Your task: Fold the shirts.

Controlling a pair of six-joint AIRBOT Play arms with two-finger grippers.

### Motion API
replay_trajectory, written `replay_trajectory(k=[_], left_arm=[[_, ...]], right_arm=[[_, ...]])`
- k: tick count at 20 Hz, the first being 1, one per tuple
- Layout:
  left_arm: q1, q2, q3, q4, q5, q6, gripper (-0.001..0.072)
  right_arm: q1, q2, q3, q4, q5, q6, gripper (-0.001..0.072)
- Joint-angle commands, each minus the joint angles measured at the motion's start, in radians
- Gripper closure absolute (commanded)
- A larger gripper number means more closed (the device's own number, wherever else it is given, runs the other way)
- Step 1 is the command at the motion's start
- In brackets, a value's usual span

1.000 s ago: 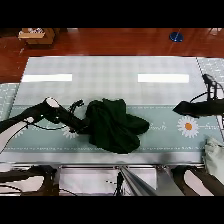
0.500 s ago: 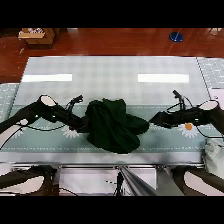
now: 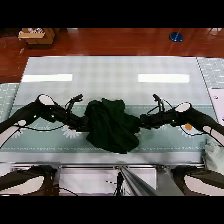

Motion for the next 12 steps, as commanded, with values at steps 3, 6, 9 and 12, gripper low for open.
replay_trajectory(k=[3,6,9,12], left_arm=[[0.071,0.227,0.112,-0.003,-0.055,-0.002,0.0685],[0.214,0.457,0.280,-0.002,-0.062,-0.073,0.0685],[0.362,0.622,0.443,-0.002,-0.063,-0.103,0.0685],[0.439,0.718,0.583,-0.003,-0.063,-0.116,0.0685]], right_arm=[[-0.068,0.174,0.072,0.071,0.096,-0.055,0.0666],[-0.214,0.397,0.182,0.067,0.130,-0.014,0.0667],[-0.340,0.590,0.317,0.067,0.122,0.040,0.0667],[-0.412,0.698,0.469,0.066,0.127,0.069,0.0667]])
